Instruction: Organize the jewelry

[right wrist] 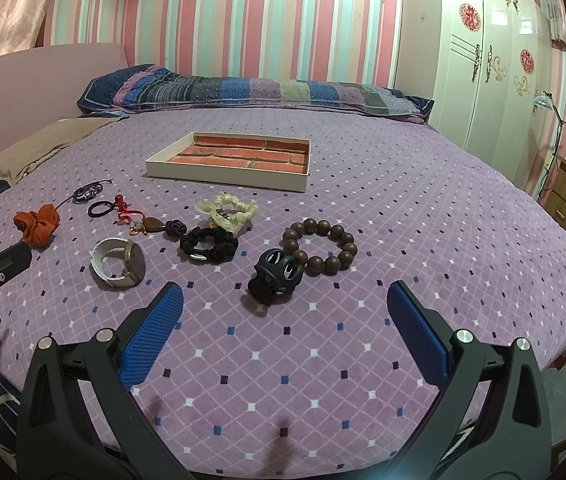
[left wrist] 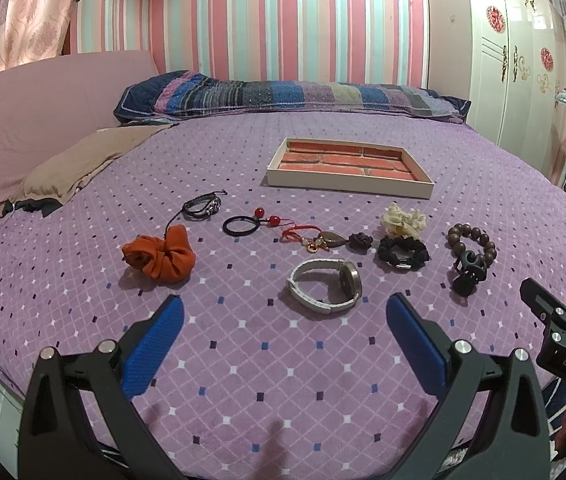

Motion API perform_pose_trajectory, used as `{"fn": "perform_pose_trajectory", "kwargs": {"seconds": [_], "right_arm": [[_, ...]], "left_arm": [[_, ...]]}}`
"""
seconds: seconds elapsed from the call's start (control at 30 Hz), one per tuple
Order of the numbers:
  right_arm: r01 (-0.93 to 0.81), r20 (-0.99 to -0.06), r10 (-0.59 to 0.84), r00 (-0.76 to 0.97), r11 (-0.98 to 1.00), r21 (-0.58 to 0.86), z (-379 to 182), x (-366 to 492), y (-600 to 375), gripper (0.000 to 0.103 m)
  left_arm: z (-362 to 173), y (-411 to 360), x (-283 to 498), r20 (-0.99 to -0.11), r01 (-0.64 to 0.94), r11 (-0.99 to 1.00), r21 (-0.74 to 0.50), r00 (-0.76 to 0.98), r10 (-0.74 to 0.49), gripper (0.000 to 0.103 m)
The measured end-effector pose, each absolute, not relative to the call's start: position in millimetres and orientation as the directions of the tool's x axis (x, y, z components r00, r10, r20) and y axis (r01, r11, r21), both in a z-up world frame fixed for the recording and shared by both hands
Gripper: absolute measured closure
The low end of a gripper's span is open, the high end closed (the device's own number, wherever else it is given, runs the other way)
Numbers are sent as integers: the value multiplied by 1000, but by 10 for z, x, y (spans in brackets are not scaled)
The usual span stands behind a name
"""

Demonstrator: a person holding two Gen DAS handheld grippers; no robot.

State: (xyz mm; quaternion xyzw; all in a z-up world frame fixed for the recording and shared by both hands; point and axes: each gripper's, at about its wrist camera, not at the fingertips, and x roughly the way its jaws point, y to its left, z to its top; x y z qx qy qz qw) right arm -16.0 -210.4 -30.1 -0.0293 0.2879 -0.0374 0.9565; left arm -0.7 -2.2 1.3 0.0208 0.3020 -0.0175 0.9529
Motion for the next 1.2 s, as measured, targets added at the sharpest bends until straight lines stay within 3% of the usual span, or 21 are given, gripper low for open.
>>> {"fn": "perform_pose_trajectory", "kwargs": {"seconds": [0.67, 1.2], "right_arm": [[84, -523, -124, 843, 991, -100, -422, 178, -2110, 4], [102, -626, -140, 767, 990, -95, -885, 816, -2192, 4]], "left_arm": [[-263, 89, 384, -623, 51, 999, 9, 781, -35, 4], [-619, 103, 1005, -693, 65, 998, -3, 719, -49, 4]]}}
